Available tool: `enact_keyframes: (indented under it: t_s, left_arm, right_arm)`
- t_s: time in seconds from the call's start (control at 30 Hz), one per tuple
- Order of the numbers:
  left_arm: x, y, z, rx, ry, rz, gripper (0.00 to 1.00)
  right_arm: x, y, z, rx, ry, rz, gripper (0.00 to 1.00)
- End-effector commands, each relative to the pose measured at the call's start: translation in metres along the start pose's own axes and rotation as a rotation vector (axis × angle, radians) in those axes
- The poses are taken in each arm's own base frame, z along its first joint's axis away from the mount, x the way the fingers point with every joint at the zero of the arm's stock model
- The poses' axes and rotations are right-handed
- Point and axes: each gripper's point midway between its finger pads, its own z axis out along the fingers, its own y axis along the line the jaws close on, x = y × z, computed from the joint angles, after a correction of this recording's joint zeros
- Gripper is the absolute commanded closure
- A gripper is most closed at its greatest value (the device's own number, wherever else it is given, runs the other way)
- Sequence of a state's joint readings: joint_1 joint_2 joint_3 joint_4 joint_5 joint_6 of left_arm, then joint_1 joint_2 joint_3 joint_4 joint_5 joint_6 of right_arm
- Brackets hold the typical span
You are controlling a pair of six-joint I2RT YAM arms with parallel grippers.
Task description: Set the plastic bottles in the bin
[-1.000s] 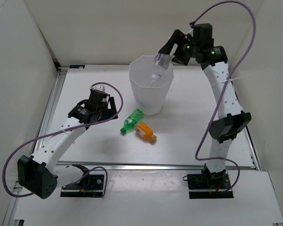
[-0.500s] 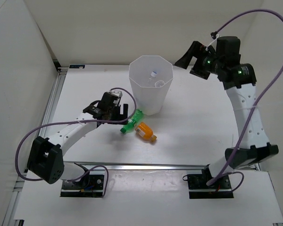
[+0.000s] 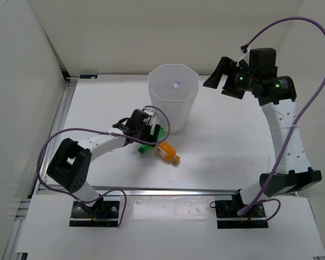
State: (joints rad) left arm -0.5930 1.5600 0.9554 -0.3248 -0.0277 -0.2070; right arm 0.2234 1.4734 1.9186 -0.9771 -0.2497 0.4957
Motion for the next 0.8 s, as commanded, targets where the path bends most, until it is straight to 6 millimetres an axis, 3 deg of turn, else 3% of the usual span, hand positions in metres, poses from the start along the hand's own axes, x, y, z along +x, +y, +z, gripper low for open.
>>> enact_keyframes:
  t_s: [0.0,0.1,0.37,0.43,0.53,0.7,0.73,0.77]
  left_arm:
    - [-0.019,-0.015,0.010,0.056,-0.059,0.035,0.00]
    - [-0.030,-0.021,0.018,0.065,-0.072,0.042,0.00]
    - [-0.025,-0.020,0.051,0.023,-0.014,-0.042,0.01]
    - [-0.017,-0.019,0.057,0.017,0.010,-0.061,0.06]
    - [0.001,-0.017,0.059,0.016,0.050,-0.069,0.23]
    - [0.002,-0.003,0.035,-0.041,0.000,-0.059,0.25]
    - [0.010,0.002,0.029,-0.065,0.013,-0.058,0.25]
    - [-0.004,0.005,0.012,-0.080,-0.038,-0.061,0.25]
  right_arm:
    - [0.001,0.006,-0.015,-0.028,-0.017,-0.043,0.01]
    - [0.007,0.006,-0.018,-0.033,-0.007,-0.042,0.01]
    - [0.021,0.006,-0.017,-0.061,0.039,-0.032,0.01]
    - [0.024,0.004,-0.015,-0.057,0.047,-0.028,0.01]
    - [0.027,0.004,-0.013,-0.061,0.061,-0.015,0.01]
    - [0.030,0.003,-0.010,-0.065,0.073,-0.003,0.01]
    - [0.030,0.003,-0.010,-0.065,0.073,-0.003,0.01]
    - [0.030,0.003,-0.010,-0.065,0.073,-0.003,0.01]
